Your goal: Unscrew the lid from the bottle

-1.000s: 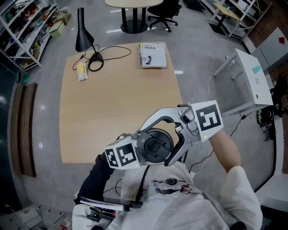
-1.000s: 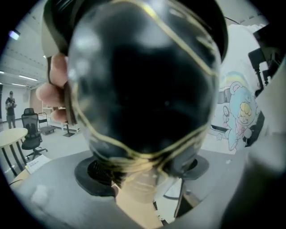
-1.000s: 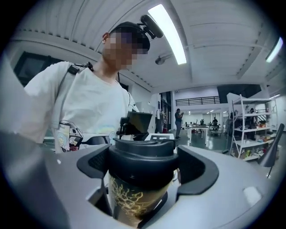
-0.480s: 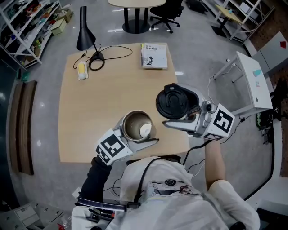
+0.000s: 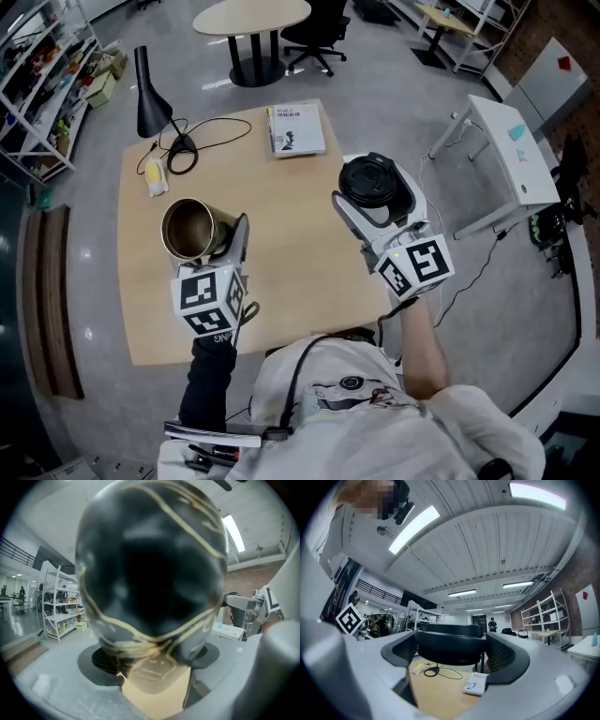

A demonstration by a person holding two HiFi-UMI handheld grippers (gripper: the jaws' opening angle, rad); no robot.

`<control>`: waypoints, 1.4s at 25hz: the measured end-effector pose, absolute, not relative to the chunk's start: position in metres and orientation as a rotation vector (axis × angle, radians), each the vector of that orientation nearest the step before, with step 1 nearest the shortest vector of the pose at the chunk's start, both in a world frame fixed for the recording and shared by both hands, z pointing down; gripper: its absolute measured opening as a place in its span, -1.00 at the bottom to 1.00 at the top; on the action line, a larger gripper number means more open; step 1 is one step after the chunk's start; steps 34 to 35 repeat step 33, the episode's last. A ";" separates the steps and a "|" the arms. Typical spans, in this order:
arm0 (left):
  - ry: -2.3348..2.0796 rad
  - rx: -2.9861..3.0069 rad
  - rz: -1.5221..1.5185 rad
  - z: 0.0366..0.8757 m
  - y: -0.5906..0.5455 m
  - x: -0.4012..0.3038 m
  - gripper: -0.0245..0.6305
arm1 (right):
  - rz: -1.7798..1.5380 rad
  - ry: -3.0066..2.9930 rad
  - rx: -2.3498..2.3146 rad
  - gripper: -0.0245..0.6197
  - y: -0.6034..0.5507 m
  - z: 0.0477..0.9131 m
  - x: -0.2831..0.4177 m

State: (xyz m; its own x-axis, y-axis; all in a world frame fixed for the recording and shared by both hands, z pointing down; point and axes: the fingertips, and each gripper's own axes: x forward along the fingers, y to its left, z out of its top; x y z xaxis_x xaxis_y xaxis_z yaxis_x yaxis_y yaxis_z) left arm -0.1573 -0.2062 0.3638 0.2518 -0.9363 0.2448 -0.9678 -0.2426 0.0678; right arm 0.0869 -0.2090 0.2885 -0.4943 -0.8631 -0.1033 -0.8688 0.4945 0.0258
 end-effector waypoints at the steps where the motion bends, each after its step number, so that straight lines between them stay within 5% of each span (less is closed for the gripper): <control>1: -1.785 2.315 0.231 0.365 -0.207 -0.156 0.29 | 0.107 2.643 -1.539 0.50 -0.209 0.289 0.087; 35: -1.701 2.369 0.276 0.359 -0.196 -0.146 0.29 | 0.140 2.663 -1.528 0.50 -0.206 0.286 0.084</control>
